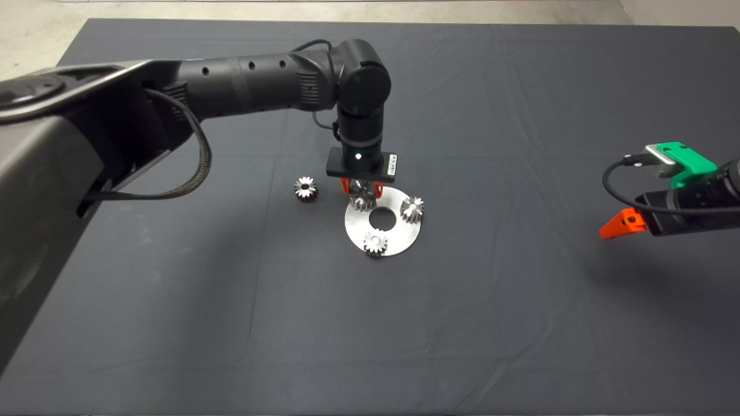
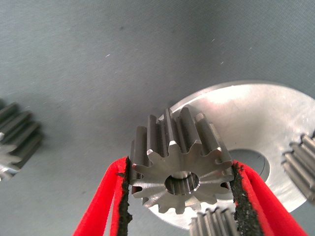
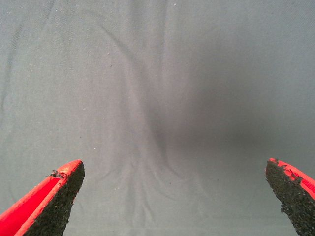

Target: Remove an incorrectly installed larger gear and replace it with the correct smaller gear

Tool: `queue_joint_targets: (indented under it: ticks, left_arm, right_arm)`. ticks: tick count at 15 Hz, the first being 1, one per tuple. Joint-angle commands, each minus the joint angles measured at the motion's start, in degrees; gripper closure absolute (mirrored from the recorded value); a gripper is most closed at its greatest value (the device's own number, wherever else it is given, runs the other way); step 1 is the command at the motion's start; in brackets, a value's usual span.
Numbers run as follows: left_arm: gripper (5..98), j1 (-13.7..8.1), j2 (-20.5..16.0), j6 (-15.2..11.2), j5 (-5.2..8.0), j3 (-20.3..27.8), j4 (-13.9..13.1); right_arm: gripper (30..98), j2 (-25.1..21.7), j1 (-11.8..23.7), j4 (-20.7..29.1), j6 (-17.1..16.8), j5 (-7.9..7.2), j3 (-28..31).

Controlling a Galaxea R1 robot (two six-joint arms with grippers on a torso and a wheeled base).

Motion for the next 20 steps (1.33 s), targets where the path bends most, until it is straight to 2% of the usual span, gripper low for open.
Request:
queue_joint_targets:
  ticks: [1, 5, 6, 8, 9, 11, 13, 15, 16, 17, 18, 20]
  left_arm:
    - [63.7, -2.49, -0.01, 0.42, 1.6, 0.88, -0.2]
    - [63.7, -2.58, 0.07, 1.21, 1.78, 1.32, -0.47]
    - [65.3, -3.05, 0.05, 1.21, 1.78, 1.91, -1.36]
    - [66.1, -5.05, 0.06, 1.21, 2.05, 2.11, -3.28]
    - [66.1, -5.97, -0.01, 1.21, 2.61, 2.11, -3.63]
    - [66.2, -8.1, -0.01, 1.13, 4.68, 4.04, -4.5]
    - [66.2, -9.59, -0.01, 1.13, 4.86, 4.7, -6.92]
    - [66.3, -10.22, -0.6, 1.04, 4.86, 6.47, -6.97]
    - [66.3, -10.13, -1.88, 0.53, 5.03, 9.28, -6.86]
    - [66.4, -10.04, -5.76, -1.03, 4.9, 14.43, -6.33]
    - [66.4, -10.04, -10.72, -4.37, 4.68, 19.51, -5.1]
    - [66.4, -10.04, -20.86, -8.08, 4.59, 28.36, 0.05]
  right_arm:
    - [31.6, 0.48, 1.25, 1.69, 0.53, -5.5, -0.06]
    - [31.6, 0.83, 1.25, 1.69, 1.32, -5.41, -0.06]
    - [31.6, 1.15, 1.25, 1.69, 1.32, -5.47, -0.15]
    - [31.6, 1.63, 1.25, 1.69, 1.41, -5.5, -0.41]
    - [31.6, 1.8, 1.25, 1.69, 1.4, -5.5, -0.68]
    - [31.6, 2.06, 1.25, 1.69, 1.41, -5.5, -0.85]
    - [31.6, 2.49, 1.25, 1.69, 1.41, -5.42, -1.28]
    - [31.6, 3.03, 1.25, 1.69, 1.41, -5.5, -1.82]
    - [31.6, 3.03, 1.53, 1.69, 1.41, -5.59, -1.73]
    - [31.6, 2.86, 1.95, 1.69, 1.41, -5.59, -1.63]
    - [31.6, 2.52, 1.95, 1.69, 1.41, -5.59, -1.56]
    - [31.6, 2.59, 3.39, 1.45, 1.32, -5.5, -1.08]
